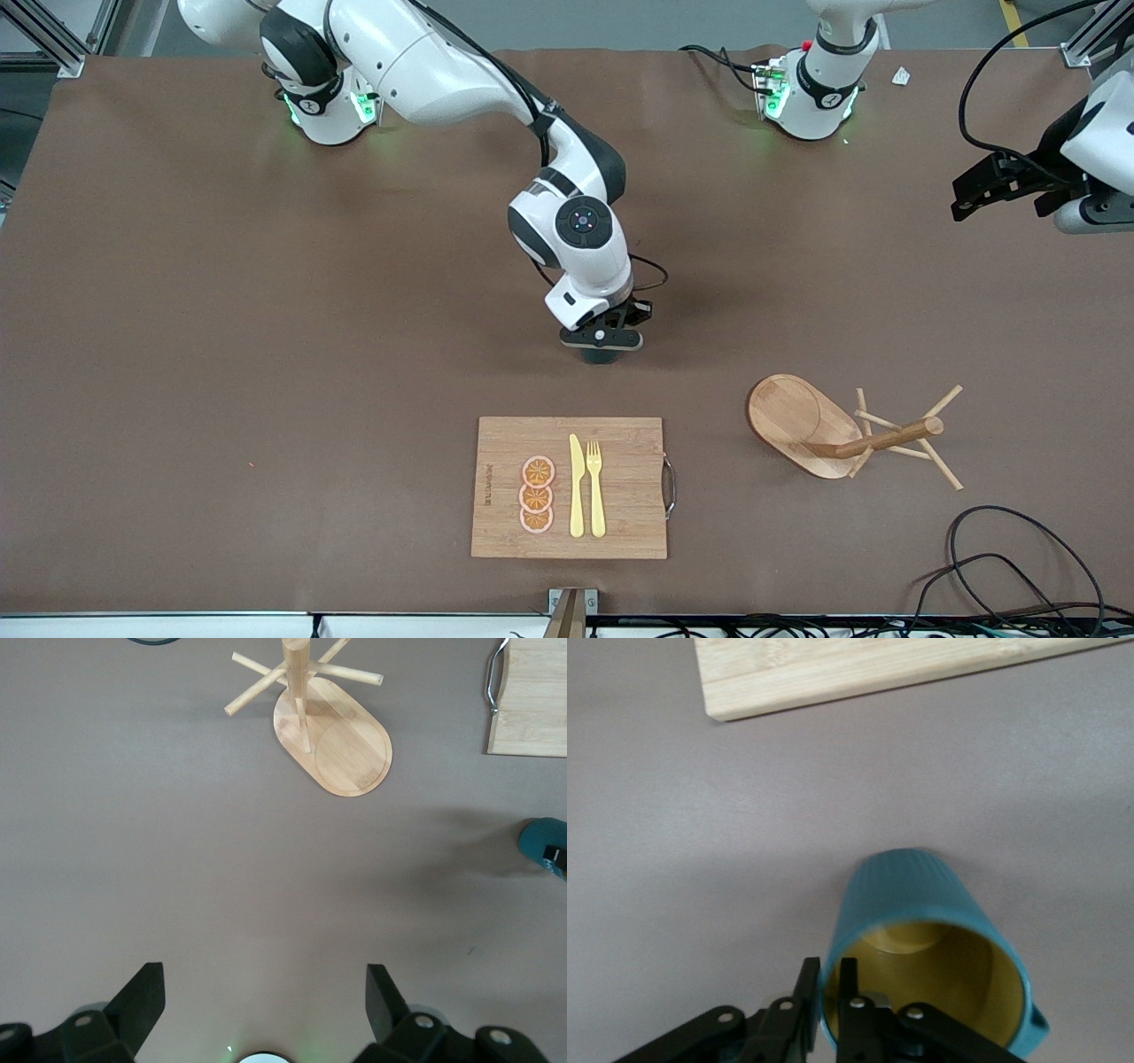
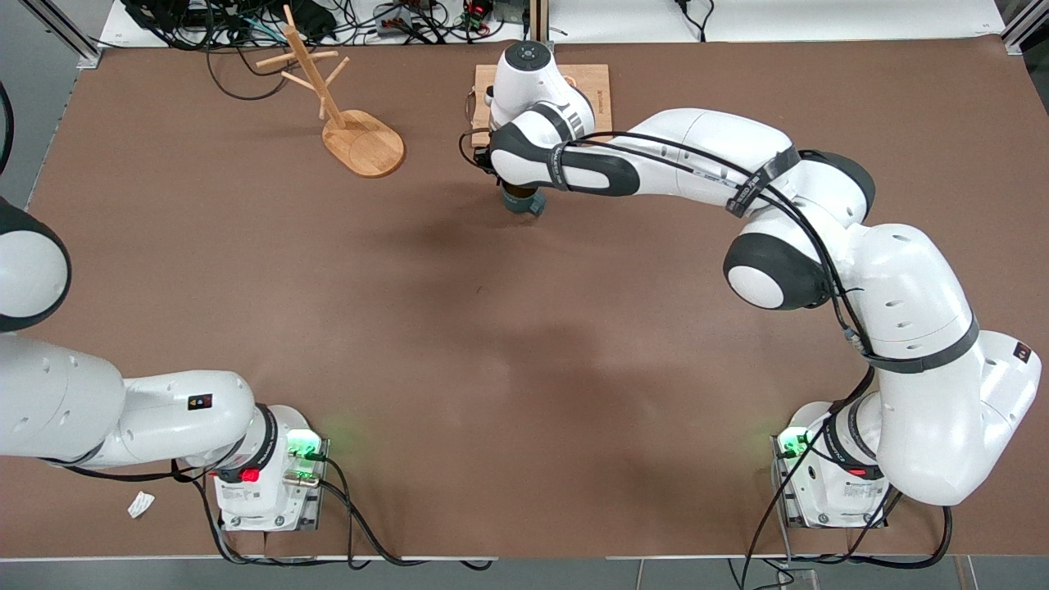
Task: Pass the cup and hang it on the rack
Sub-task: 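Carry the teal mug with the right gripper toward the table middle, then set the mug down and open the right gripper while the left gripper approaches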
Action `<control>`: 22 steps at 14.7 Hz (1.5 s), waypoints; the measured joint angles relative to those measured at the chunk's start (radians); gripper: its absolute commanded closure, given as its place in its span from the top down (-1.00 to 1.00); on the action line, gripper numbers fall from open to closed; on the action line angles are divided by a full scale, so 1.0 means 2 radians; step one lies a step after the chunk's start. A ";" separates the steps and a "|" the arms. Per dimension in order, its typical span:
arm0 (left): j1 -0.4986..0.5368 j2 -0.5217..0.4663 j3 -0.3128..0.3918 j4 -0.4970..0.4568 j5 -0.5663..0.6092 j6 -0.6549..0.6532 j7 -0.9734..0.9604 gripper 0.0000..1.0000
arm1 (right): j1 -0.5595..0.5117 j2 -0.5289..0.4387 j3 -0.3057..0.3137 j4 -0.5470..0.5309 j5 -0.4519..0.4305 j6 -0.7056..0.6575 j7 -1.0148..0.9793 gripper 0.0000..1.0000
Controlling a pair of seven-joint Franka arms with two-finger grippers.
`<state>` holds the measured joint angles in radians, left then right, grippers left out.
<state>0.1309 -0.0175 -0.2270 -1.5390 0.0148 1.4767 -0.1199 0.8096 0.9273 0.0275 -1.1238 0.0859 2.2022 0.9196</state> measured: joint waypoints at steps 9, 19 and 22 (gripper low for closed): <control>0.000 0.003 0.000 0.006 0.000 0.001 -0.001 1.00 | -0.027 -0.034 -0.034 0.025 -0.018 -0.042 -0.034 1.00; -0.097 0.067 -0.041 0.008 -0.008 0.045 -0.151 1.00 | -0.220 -0.159 -0.075 -0.013 -0.022 -0.125 -0.222 1.00; -0.147 0.102 -0.042 0.008 -0.008 0.103 -0.222 1.00 | -0.271 -0.194 -0.076 -0.049 -0.023 -0.133 -0.235 1.00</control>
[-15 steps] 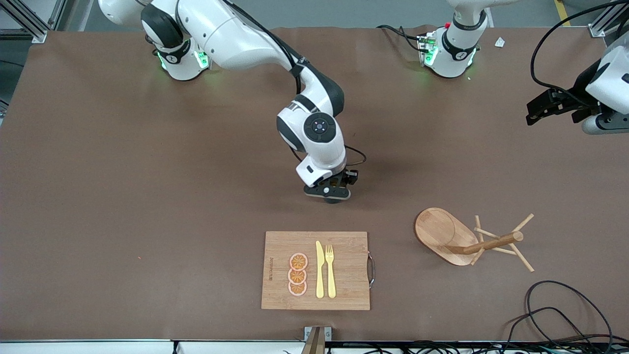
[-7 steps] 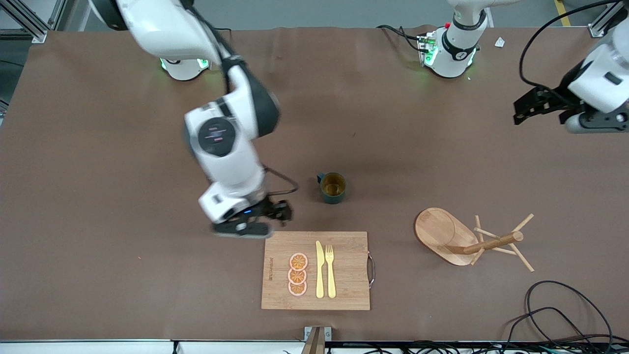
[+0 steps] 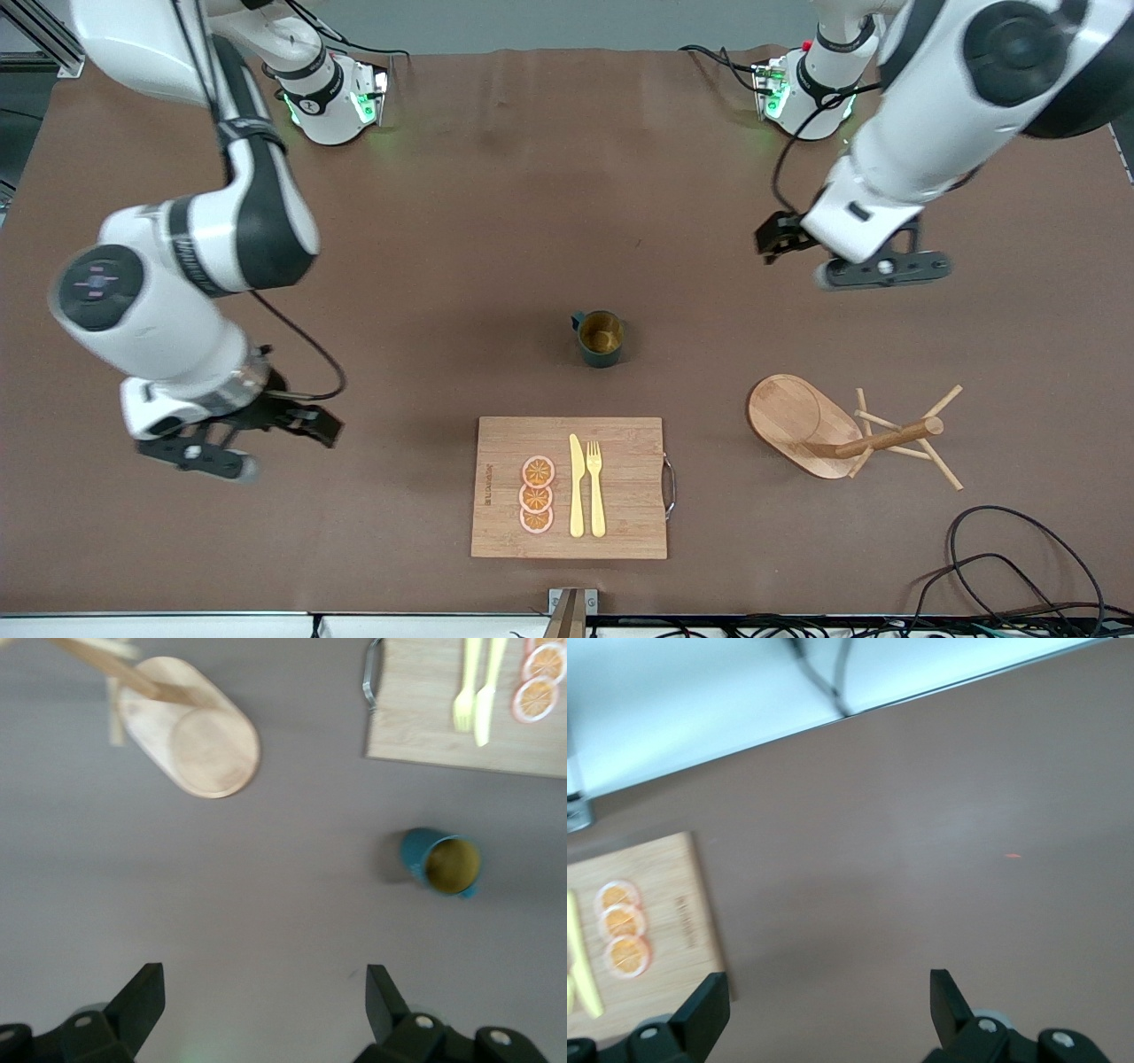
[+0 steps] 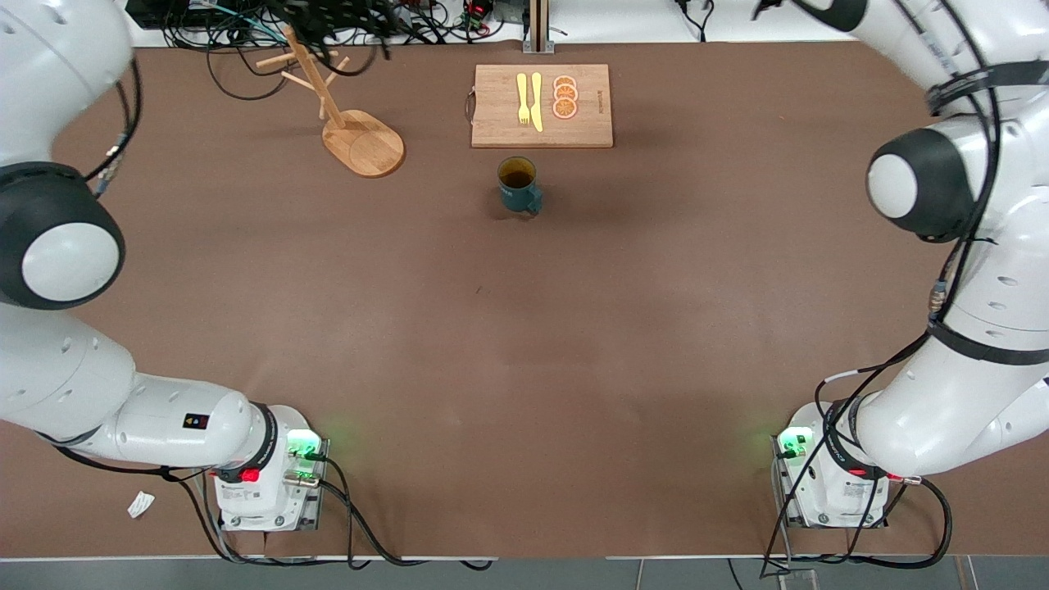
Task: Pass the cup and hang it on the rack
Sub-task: 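Set the mug down and open the right gripper while the left gripper approaches, then lower the left gripper onto the mug handle and close it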
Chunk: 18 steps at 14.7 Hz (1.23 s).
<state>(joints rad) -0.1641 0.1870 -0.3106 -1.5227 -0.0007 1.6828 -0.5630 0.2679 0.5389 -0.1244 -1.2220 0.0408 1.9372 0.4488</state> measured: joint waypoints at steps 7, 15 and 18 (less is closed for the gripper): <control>-0.126 0.104 0.000 0.000 0.115 0.109 -0.225 1.00 | -0.088 -0.102 0.000 -0.043 0.000 -0.061 -0.117 1.00; -0.246 0.219 0.000 0.002 0.291 0.178 -0.508 0.99 | -0.113 -0.227 0.004 -0.127 0.000 -0.104 -0.185 1.00; -0.273 0.244 0.002 0.002 0.371 0.179 -0.614 0.98 | -0.113 -0.263 0.005 -0.164 0.000 -0.105 -0.197 1.00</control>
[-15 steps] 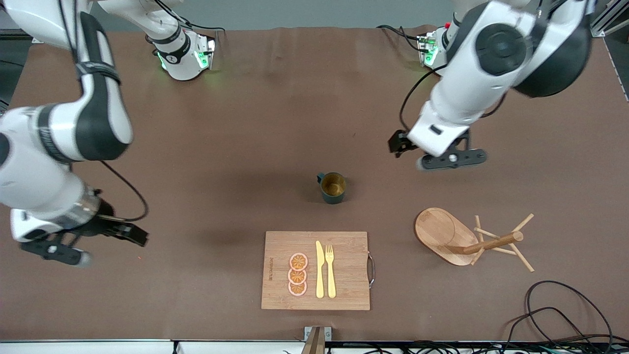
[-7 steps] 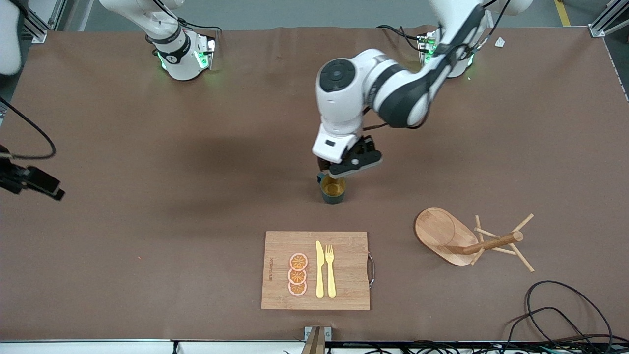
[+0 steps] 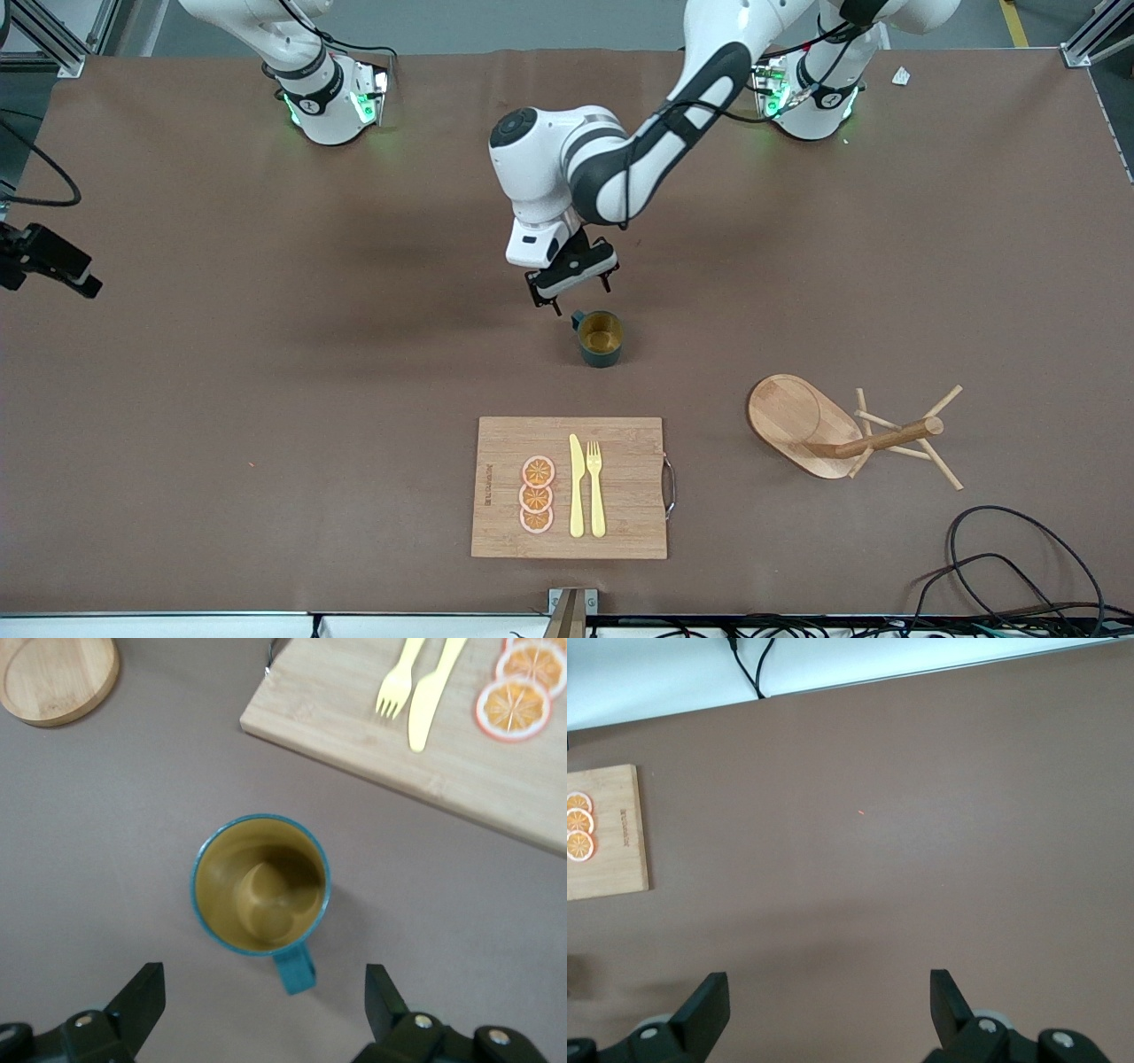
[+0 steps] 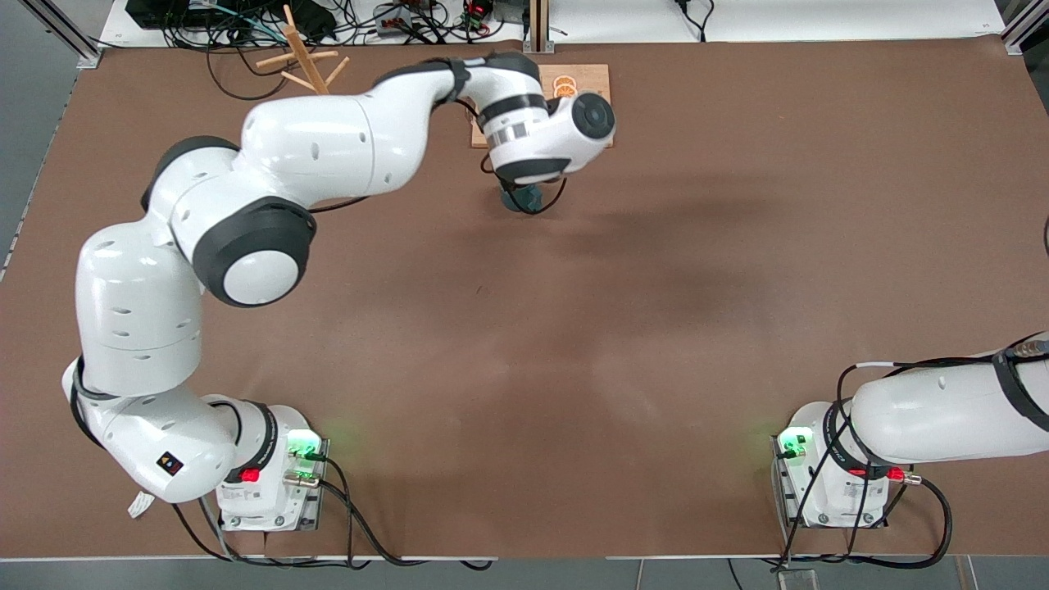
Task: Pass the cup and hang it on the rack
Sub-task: 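Lower the left gripper onto the mug handle and close it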
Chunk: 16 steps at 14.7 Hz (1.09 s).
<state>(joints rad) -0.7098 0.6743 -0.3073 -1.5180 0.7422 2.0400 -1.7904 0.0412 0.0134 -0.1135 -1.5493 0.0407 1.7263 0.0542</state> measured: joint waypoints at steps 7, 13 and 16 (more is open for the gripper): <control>-0.039 0.057 0.007 0.002 0.085 0.000 -0.138 0.83 | 0.002 -0.049 0.009 -0.047 -0.018 -0.022 -0.012 1.00; -0.092 0.078 0.071 0.019 0.099 0.000 -0.159 0.58 | 0.001 -0.051 0.007 -0.049 -0.031 -0.039 -0.035 1.00; -0.093 0.078 0.074 0.030 0.099 -0.002 -0.159 0.42 | 0.001 -0.051 0.007 -0.048 -0.032 -0.043 -0.035 1.00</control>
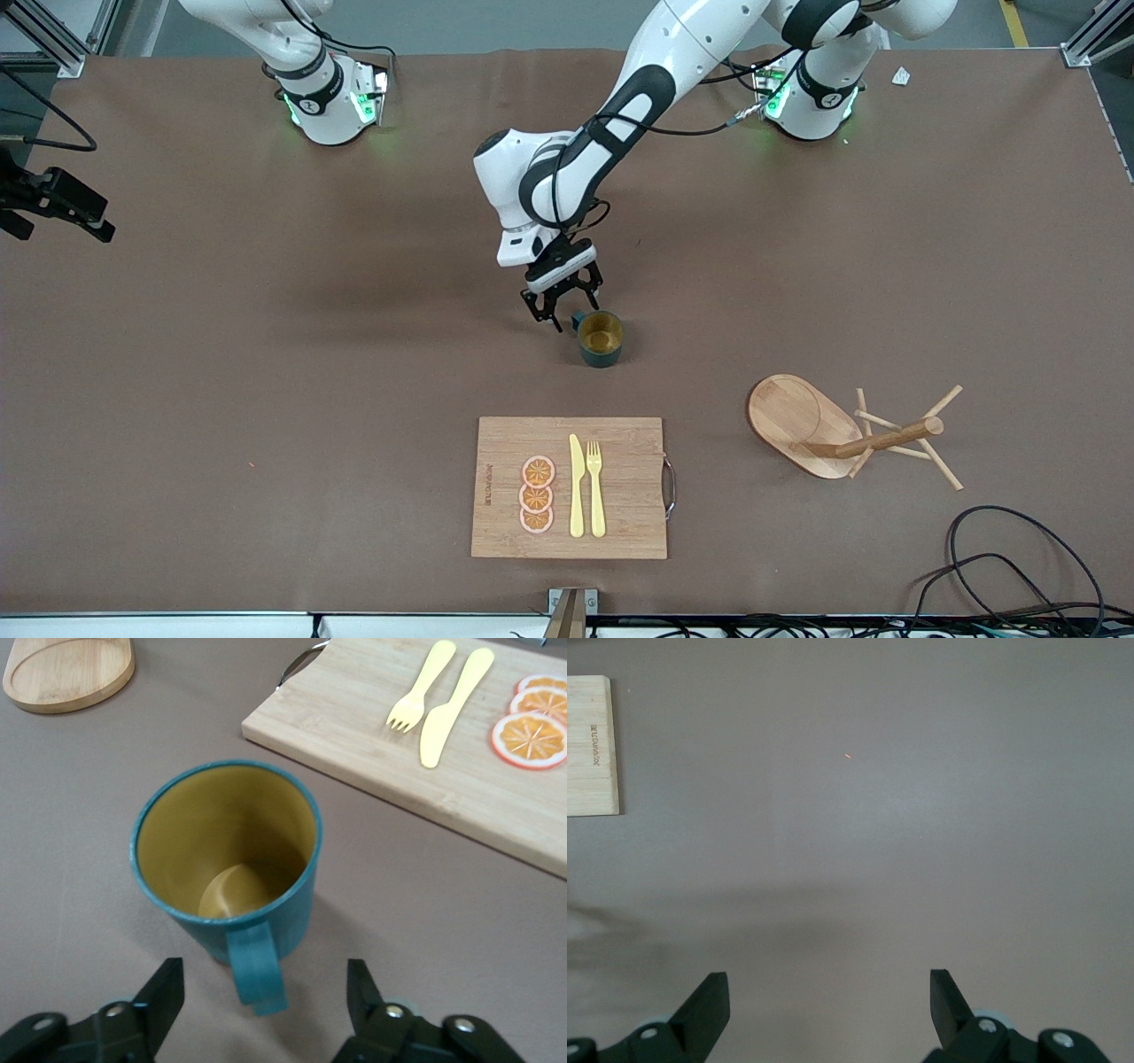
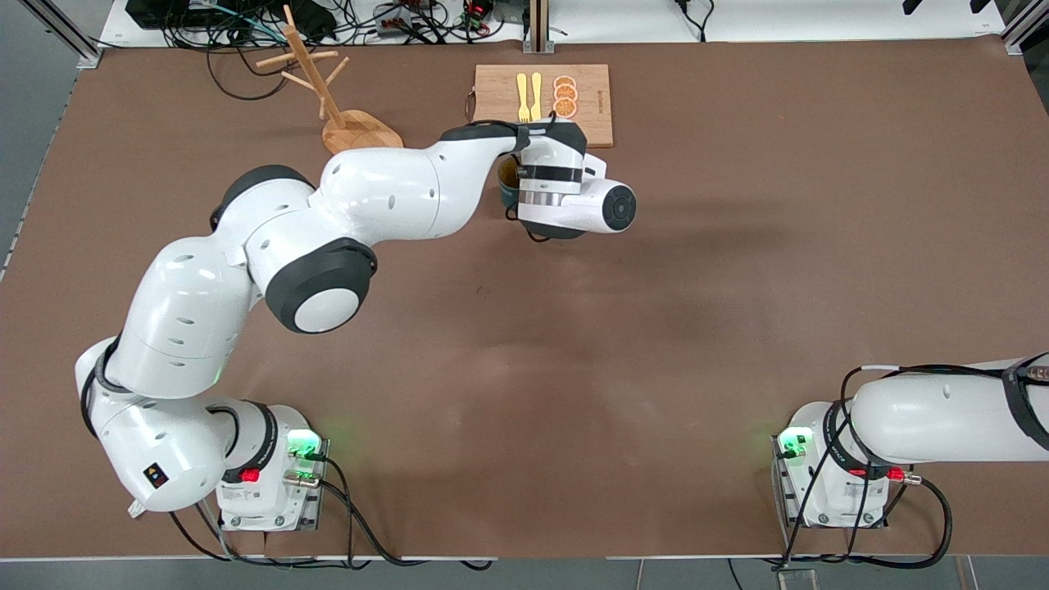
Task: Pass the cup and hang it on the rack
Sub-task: 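Lower the left gripper onto the mug handle and close it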
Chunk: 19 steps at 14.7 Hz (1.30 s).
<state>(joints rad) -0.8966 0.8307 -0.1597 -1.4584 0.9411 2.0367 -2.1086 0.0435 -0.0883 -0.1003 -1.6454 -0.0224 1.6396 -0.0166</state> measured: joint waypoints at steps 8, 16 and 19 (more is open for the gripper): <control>0.000 0.000 0.003 0.003 0.000 -0.024 0.000 -0.31 | 0.000 -0.001 0.000 0.019 0.000 -0.011 0.000 1.00; 0.014 -0.002 0.004 0.034 -0.001 -0.027 0.004 -0.99 | 0.000 -0.001 0.000 0.022 0.000 -0.027 0.000 1.00; 0.039 -0.019 0.003 0.061 -0.042 -0.027 0.041 -0.99 | 0.000 -0.001 0.001 0.027 0.000 -0.027 -0.002 1.00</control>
<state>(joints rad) -0.8193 0.7927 -0.1540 -1.3363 0.8563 1.9818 -2.0269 0.0439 -0.0902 -0.0990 -1.5924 -0.0229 1.5854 -0.0197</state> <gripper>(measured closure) 0.789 0.000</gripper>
